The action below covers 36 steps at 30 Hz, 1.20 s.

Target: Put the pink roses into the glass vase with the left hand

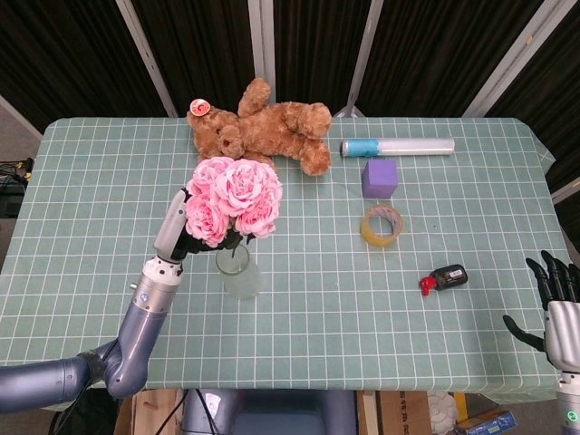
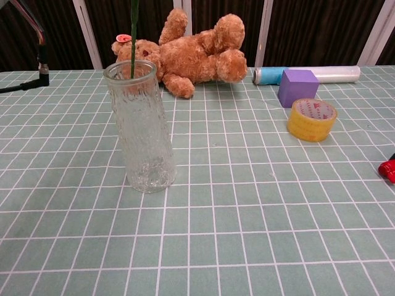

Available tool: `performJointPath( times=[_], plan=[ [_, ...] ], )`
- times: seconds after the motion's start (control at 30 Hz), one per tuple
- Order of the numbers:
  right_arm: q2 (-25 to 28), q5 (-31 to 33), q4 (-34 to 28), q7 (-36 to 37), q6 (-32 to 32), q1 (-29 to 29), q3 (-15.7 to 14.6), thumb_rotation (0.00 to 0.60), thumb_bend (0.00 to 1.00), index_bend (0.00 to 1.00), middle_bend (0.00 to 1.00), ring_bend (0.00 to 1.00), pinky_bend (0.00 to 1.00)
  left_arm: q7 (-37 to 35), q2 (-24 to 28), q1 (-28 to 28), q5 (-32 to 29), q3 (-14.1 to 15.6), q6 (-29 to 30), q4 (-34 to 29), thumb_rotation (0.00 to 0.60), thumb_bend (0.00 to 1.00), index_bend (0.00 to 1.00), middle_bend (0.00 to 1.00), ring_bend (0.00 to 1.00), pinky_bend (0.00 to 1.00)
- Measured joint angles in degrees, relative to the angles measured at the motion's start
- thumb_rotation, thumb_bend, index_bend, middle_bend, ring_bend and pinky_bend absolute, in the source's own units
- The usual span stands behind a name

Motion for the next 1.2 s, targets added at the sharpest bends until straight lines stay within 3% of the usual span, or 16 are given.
performJointPath(
  times=[0.6, 0.83, 1.2],
  plan=[
    [0.5, -0.7, -1.2, 0.6, 1.7, -0.8, 0.0, 0.6, 0.2, 0.14, 0.06, 0.06, 0.0, -4.2, -2.6, 3.4, 5.9, 6.9, 2.5, 8.5, 0.6, 0.45, 0.47, 0.47, 0.33, 0.48],
    [0.5, -1.1, -1.4, 0.8, 2.3, -1.0, 0.1, 0.6, 0.2, 0.14, 0.06, 0.06, 0.0, -6.2, -3.8, 4.0, 6.3, 8.4, 1.7, 11.6, 0.6, 0.4, 0.46, 0.45, 0.31, 0.46],
    [0.6, -1.2, -1.1, 1.6, 2.9, -1.3, 0.3, 0.6, 0.2, 0.14, 0.06, 0.06, 0.0, -8.3, -1.7, 4.2, 7.0, 10.8, -2.4, 12.5, 0.6, 0.23, 0.22, 0.21, 0.1, 0.25]
  ],
)
